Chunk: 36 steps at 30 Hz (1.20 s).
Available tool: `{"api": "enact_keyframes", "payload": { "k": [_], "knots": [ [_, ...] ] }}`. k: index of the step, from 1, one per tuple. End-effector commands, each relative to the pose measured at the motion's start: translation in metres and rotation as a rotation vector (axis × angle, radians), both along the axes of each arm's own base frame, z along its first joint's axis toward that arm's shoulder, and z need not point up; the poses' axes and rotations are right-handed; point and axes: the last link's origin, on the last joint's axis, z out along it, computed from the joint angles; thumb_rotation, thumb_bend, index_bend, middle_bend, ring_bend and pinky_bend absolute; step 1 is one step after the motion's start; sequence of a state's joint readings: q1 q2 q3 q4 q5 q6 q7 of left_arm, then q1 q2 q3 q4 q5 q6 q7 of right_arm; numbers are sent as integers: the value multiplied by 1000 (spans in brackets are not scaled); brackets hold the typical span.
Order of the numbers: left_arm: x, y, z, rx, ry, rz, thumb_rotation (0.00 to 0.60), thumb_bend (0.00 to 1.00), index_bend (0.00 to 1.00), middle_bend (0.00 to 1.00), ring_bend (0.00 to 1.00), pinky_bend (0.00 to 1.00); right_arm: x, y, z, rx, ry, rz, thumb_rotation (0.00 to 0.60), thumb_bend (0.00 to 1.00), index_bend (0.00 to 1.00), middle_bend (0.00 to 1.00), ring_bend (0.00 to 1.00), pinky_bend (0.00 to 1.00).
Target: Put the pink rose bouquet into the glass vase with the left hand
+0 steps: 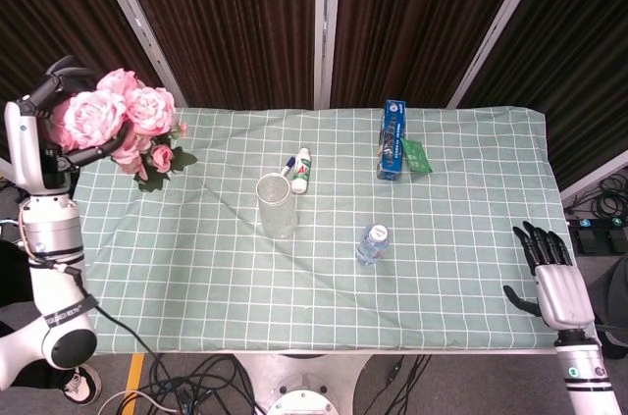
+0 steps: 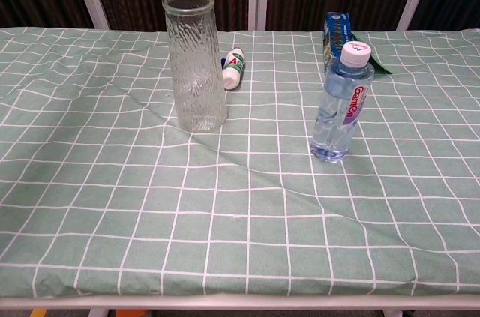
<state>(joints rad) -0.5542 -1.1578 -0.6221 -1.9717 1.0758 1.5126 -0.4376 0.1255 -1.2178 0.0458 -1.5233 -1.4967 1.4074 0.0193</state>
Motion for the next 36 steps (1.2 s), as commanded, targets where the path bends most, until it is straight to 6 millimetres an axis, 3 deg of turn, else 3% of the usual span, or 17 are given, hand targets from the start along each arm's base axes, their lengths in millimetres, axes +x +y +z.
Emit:
{"api": "enact_keyframes", "payload": {
  "k": [1, 15, 25, 36],
  "knots": [
    [16, 4, 2, -36, -107, -31, 600, 206, 576, 648, 322, 149, -2, 0, -4, 13, -3, -8, 600, 132, 0, 0, 0, 0],
    [59, 8, -30, -194, -242, -103, 600, 205, 574, 654, 322, 145, -8, 2, -6, 11, 4, -21, 600, 134, 0, 0, 0, 0],
    [65, 18, -69, -257, -205, -89, 600, 207, 574, 654, 322, 145, -9, 1, -10, 23, -9, -18, 600, 135, 0, 0, 0, 0],
    [70, 28, -90, -291, -203, -81, 600, 207, 573, 654, 322, 144, -15, 1, -10, 30, -20, -42, 600, 136, 0, 0, 0, 0]
  ]
}}
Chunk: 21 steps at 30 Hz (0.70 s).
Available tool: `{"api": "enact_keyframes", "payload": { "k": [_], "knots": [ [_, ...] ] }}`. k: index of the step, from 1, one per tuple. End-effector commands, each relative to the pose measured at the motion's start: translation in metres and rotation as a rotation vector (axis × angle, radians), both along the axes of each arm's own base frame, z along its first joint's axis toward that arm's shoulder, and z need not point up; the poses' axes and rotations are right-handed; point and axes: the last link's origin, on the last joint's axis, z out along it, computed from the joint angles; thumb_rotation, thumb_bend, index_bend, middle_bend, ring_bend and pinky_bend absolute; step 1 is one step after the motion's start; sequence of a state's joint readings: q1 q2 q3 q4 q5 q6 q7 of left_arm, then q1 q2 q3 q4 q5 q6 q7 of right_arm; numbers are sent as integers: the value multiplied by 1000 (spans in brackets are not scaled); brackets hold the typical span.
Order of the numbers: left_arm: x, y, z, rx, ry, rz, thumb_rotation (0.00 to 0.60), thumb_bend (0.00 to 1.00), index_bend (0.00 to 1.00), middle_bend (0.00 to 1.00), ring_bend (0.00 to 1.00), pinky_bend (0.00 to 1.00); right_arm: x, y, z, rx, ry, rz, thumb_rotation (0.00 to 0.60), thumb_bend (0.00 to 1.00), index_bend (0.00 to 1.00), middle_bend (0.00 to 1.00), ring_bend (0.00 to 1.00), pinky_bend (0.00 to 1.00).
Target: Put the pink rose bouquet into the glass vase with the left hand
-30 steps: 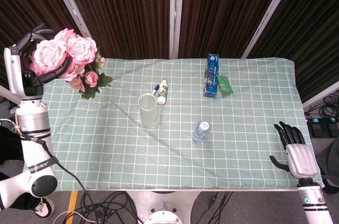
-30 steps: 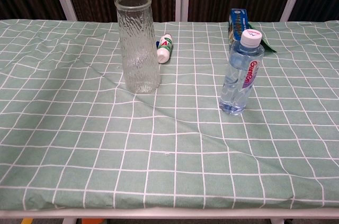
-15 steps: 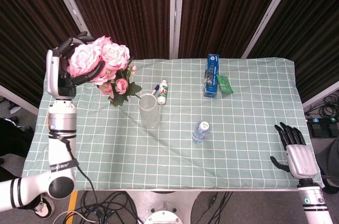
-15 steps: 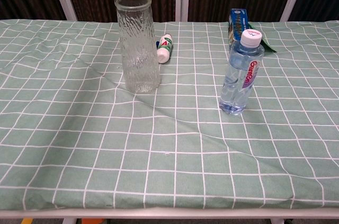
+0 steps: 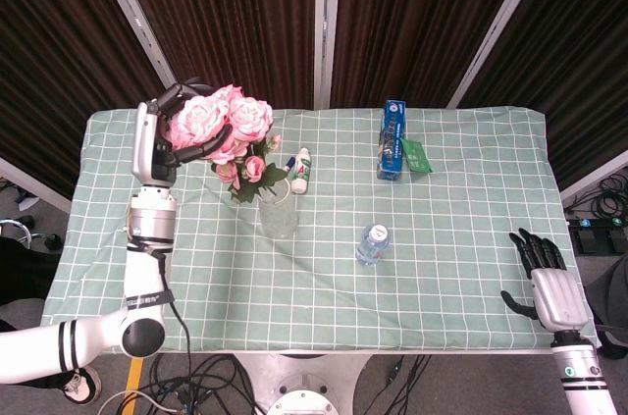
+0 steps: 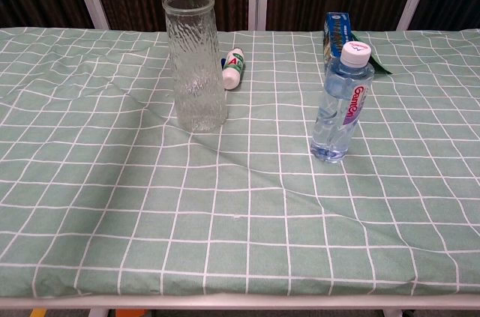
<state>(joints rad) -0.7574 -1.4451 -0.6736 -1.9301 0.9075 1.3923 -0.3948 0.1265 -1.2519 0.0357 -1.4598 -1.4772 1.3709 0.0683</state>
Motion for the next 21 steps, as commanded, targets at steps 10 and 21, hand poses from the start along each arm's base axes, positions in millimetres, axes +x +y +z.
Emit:
{"api": "enact_keyframes", "payload": {
  "k": [10, 21],
  "knots": [
    [-13, 2, -46, -54, 76, 11, 600, 207, 552, 638, 321, 138, -7, 1, -1, 1, -14, -24, 600, 136, 0, 0, 0, 0],
    [-12, -1, -77, -78, 76, -51, 600, 180, 468, 539, 256, 104, -10, 1, -4, 19, -36, -42, 600, 137, 0, 0, 0, 0]
  ]
}}
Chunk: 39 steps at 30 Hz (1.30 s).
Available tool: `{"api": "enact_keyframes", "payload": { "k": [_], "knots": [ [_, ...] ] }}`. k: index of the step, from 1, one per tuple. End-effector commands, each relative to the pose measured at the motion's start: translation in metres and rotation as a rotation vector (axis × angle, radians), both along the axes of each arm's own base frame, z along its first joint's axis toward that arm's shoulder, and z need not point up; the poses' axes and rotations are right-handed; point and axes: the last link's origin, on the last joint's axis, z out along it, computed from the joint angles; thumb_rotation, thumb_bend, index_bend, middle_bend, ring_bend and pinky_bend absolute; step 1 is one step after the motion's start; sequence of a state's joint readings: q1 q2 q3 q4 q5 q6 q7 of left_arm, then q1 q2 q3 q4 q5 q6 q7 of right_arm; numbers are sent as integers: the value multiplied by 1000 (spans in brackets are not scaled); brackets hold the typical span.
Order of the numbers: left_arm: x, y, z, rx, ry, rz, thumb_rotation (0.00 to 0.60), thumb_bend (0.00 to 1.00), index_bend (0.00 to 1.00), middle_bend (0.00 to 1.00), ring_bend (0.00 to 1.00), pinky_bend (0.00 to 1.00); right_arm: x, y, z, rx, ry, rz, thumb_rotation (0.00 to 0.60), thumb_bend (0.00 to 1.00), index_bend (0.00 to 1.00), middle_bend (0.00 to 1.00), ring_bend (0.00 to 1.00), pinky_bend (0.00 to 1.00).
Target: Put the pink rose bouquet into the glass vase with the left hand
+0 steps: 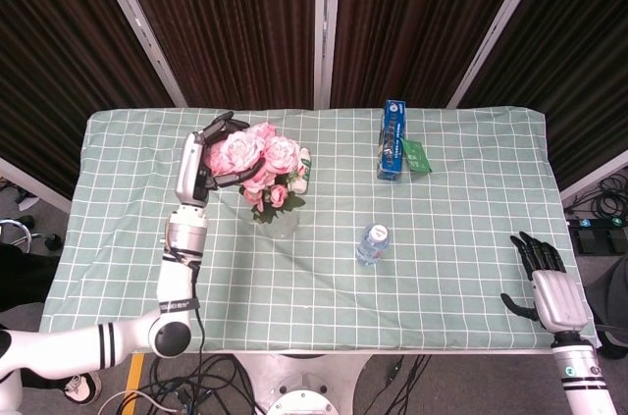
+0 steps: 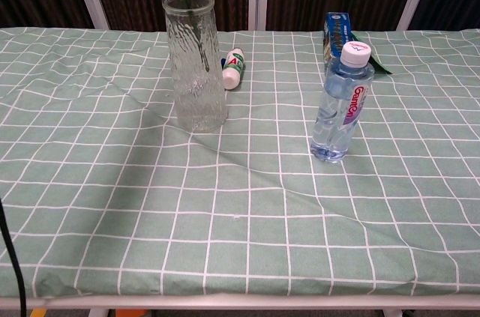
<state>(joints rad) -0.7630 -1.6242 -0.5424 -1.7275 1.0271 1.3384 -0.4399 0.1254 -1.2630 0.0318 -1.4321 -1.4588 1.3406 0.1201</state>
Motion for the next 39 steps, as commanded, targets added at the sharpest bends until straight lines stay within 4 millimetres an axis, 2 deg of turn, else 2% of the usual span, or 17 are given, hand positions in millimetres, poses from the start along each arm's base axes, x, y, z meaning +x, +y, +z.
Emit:
{"api": "enact_keyframes", "payload": {
  "k": [1, 4, 6, 8, 16, 21, 24, 27, 30, 37, 39],
  "knots": [
    [3, -2, -4, 11, -6, -60, 600, 161, 414, 490, 227, 94, -1, -1, 1, -1, 0, -7, 600, 136, 0, 0, 0, 0],
    [2, -5, -6, 10, 13, -110, 600, 90, 207, 281, 102, 44, -3, -1, 1, -2, -1, -14, 600, 136, 0, 0, 0, 0],
    [1, -7, -5, 4, 4, -125, 600, 57, 131, 169, 42, 8, -3, -1, 1, -2, -1, -18, 600, 134, 0, 0, 0, 0],
    [-1, -7, -3, -2, -2, -129, 600, 43, 114, 106, 26, 0, -3, -1, 2, -3, -1, -21, 600, 134, 0, 0, 0, 0],
    [-17, -9, 18, 30, -51, -93, 600, 30, 107, 85, 17, 0, -3, 0, 4, -9, -2, -25, 600, 133, 0, 0, 0, 0],
    [-59, -19, 43, 123, 1, -15, 600, 24, 109, 90, 17, 0, -2, 0, 6, -16, -1, -19, 600, 133, 0, 0, 0, 0],
    [-98, -28, 51, 172, 134, 48, 600, 40, 158, 91, 17, 6, -1, 1, 8, -17, 5, -12, 600, 133, 0, 0, 0, 0],
    [-142, -39, 53, 197, 389, 105, 600, 47, 265, 91, 17, 12, 1, 1, 10, -21, 14, 0, 600, 131, 0, 0, 0, 0],
    [-181, -59, 52, 213, 698, 143, 600, 47, 275, 91, 17, 12, 4, 1, 14, -35, 16, 9, 600, 130, 0, 0, 0, 0],
    [-231, -114, 36, 227, 1252, 164, 600, 49, 186, 91, 18, 36, 5, 3, 17, -45, 7, 9, 600, 130, 0, 0, 0, 0],
    [-240, -129, 30, 181, 1279, 194, 600, 49, 164, 91, 18, 49, 5, 5, 18, -45, 8, 11, 600, 130, 0, 0, 0, 0]
  ]
}}
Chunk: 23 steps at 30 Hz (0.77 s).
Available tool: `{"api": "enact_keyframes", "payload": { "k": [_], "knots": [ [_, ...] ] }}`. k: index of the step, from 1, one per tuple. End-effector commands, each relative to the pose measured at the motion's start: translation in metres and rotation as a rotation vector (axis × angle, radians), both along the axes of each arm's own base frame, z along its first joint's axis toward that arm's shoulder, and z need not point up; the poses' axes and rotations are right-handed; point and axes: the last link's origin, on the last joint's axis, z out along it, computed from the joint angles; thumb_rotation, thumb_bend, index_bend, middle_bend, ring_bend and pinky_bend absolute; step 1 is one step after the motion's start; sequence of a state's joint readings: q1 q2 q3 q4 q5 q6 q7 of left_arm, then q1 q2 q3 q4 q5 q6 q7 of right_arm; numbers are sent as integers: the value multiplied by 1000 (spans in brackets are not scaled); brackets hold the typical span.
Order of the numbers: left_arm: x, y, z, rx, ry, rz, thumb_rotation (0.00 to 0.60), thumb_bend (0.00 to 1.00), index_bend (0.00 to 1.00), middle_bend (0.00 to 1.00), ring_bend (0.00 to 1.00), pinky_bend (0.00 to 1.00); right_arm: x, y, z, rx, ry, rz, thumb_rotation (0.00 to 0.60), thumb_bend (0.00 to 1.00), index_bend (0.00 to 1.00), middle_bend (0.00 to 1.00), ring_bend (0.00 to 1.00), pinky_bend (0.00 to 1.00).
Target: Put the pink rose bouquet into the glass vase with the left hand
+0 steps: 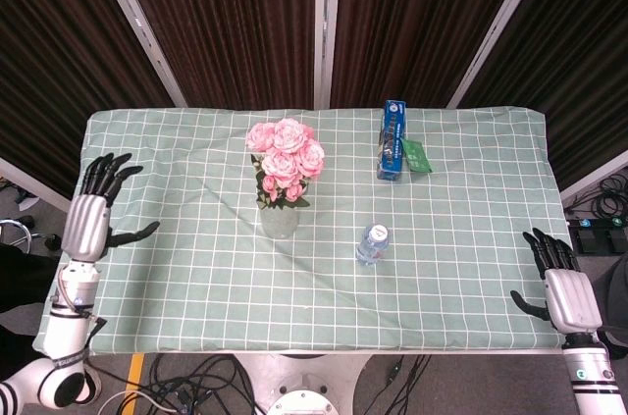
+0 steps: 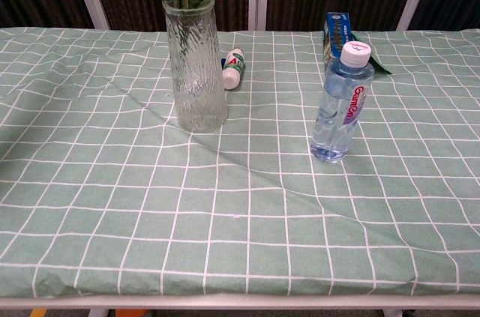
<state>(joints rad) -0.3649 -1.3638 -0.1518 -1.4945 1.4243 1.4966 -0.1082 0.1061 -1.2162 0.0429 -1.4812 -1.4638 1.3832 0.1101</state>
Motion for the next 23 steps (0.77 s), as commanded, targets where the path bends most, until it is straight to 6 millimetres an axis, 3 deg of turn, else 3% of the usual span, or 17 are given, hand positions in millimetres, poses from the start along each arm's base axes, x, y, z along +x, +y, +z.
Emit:
{"api": "enact_keyframes", "payload": {
  "k": [1, 7, 16, 23],
  "knots": [
    [-43, -54, -12, -51, 254, 108, 600, 49, 159, 91, 18, 50, 0, 2, 2, 0, 2, 2, 600, 130, 0, 0, 0, 0],
    [-65, -91, -22, -58, 267, 179, 600, 48, 158, 92, 18, 51, -5, 7, -2, 5, 3, -11, 600, 129, 0, 0, 0, 0],
    [-70, -113, -18, -106, 278, 227, 600, 50, 158, 91, 18, 50, -6, 13, -9, 2, 0, -16, 600, 130, 0, 0, 0, 0],
    [-72, -120, -13, -123, 247, 262, 600, 49, 158, 91, 18, 50, -2, 11, -10, -12, 29, 17, 600, 131, 0, 0, 0, 0]
  ]
}}
